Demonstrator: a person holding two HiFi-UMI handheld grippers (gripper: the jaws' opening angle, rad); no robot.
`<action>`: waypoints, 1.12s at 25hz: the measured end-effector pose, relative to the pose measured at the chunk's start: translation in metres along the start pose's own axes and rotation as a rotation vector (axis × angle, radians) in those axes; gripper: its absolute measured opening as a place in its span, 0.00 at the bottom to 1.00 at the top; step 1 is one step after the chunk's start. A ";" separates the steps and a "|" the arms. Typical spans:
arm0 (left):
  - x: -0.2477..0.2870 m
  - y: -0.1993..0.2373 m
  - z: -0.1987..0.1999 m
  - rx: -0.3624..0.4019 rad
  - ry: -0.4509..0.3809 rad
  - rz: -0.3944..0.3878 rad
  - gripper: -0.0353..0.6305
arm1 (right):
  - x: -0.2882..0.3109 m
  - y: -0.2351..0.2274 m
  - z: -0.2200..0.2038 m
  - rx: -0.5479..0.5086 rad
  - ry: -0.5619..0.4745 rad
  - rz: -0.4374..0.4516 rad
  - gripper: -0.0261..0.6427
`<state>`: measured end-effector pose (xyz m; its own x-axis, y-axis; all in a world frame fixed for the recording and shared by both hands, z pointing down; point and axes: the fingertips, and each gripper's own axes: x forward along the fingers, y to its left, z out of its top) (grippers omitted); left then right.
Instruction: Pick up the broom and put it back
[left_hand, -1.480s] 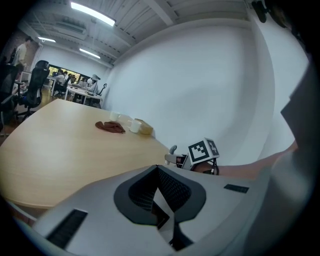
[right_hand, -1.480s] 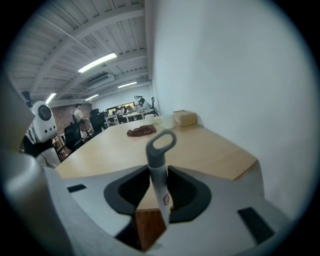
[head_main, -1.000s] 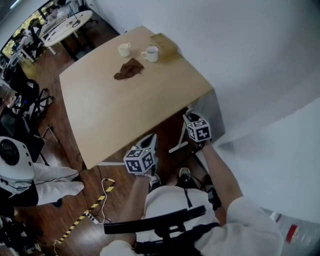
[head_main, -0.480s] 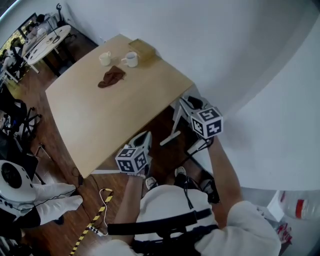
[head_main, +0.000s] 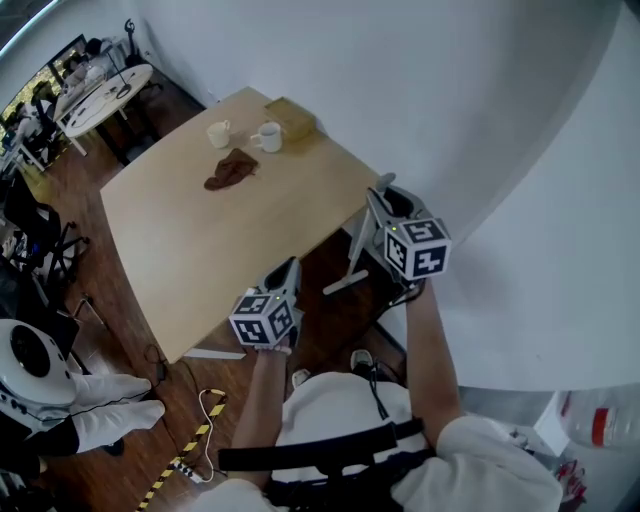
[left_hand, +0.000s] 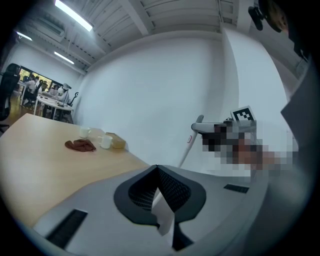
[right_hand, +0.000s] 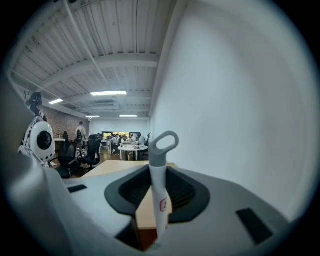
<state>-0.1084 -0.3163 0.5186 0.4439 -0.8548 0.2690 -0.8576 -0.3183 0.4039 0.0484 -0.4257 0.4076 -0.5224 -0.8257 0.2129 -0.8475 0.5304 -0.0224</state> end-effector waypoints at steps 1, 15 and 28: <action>0.000 -0.001 0.001 0.000 -0.002 0.000 0.04 | 0.000 -0.001 0.002 0.001 -0.004 -0.002 0.23; 0.007 0.003 0.002 -0.009 -0.001 0.011 0.04 | 0.003 0.006 0.013 0.014 -0.016 0.053 0.22; 0.010 0.011 -0.010 -0.027 0.024 0.037 0.04 | 0.035 0.007 -0.060 0.024 0.140 0.116 0.22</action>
<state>-0.1111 -0.3244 0.5350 0.4185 -0.8556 0.3046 -0.8662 -0.2752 0.4171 0.0299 -0.4396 0.4737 -0.5996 -0.7240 0.3410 -0.7855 0.6140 -0.0776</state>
